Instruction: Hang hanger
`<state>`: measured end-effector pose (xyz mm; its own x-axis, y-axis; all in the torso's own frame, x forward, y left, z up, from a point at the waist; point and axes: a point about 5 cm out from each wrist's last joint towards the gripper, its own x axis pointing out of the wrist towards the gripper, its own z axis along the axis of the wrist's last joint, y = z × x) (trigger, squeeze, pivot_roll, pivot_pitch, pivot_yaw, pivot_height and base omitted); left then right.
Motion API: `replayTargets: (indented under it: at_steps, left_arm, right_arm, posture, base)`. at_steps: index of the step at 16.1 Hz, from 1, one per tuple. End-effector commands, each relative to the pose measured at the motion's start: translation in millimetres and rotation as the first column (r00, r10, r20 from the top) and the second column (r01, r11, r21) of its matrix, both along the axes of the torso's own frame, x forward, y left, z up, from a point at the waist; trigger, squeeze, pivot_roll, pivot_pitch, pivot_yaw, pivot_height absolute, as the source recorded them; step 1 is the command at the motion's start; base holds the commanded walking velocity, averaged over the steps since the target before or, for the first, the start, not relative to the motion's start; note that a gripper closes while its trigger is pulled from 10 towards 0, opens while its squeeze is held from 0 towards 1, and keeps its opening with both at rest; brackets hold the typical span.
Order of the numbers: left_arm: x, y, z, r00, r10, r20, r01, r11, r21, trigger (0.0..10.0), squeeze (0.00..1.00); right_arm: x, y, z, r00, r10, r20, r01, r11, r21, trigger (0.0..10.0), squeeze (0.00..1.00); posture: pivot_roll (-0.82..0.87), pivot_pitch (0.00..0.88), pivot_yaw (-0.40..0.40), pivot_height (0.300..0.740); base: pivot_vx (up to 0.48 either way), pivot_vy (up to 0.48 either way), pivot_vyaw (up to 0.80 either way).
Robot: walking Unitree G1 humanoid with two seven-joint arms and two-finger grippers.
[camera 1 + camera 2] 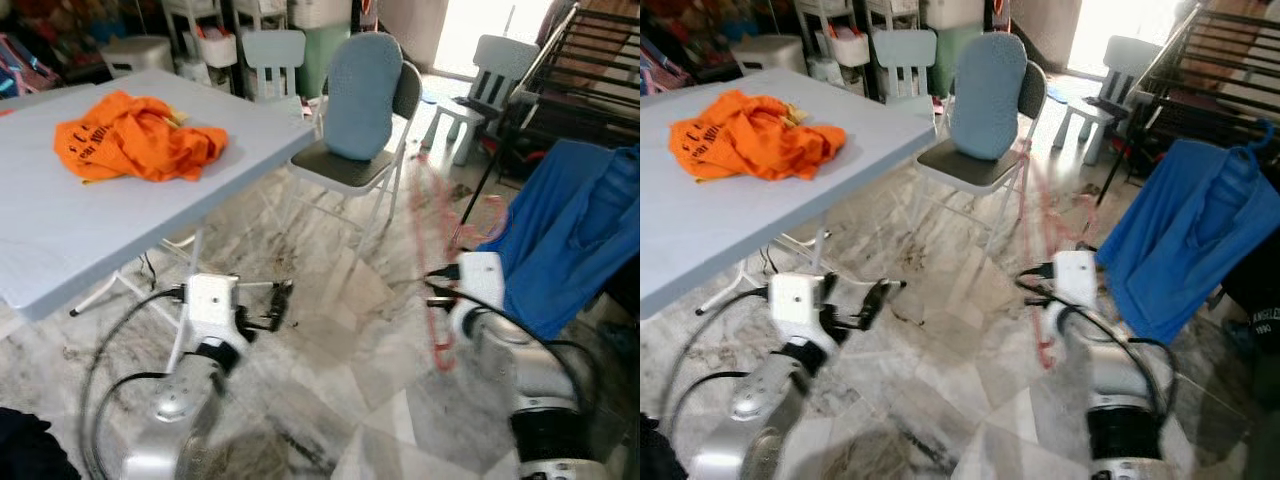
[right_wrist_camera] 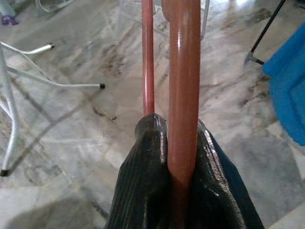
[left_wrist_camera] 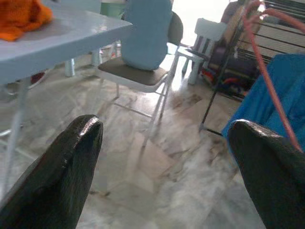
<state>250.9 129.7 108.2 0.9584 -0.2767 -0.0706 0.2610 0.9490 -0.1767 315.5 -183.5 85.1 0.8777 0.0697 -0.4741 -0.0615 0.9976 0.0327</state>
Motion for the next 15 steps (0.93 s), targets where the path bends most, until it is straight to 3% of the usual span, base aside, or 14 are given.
replayTargets:
  at_steps: [1, 10, 15]
  left_arm:
    - [1.4, -4.3, 1.0, 1.0, -0.021, 0.003, 0.021, 1.0, -0.006, 10.0, 0.0]
    - [2.3, -5.7, -0.4, 0.999, -0.04, 0.002, 0.04, 0.999, -0.009, 10.0, 0.0]
    - [3.2, -7.4, -0.9, 0.999, -0.047, 0.0, 0.047, 0.999, -0.013, 10.0, 0.0]
  right_arm:
    - [3.8, -5.5, 7.4, 1.0, -0.018, 0.026, 0.018, 1.0, -0.01, 10.0, 0.0]
    - [5.6, -5.4, 7.2, 1.0, -0.021, 0.023, 0.021, 1.0, -0.014, 10.0, 0.0]
    - [6.5, -4.3, 7.6, 1.0, -0.016, 0.022, 0.017, 1.0, -0.015, 10.0, 0.0]
  posture:
    - [-0.09, 0.035, 0.023, 0.74]
    - [-0.09, 0.023, 0.022, 0.74]
    - [-0.09, 0.021, 0.021, 0.74]
  base:
    - [0.356, 0.3, 0.0]
    - [0.396, 0.27, -0.75]
    - [0.397, 0.268, -0.08]
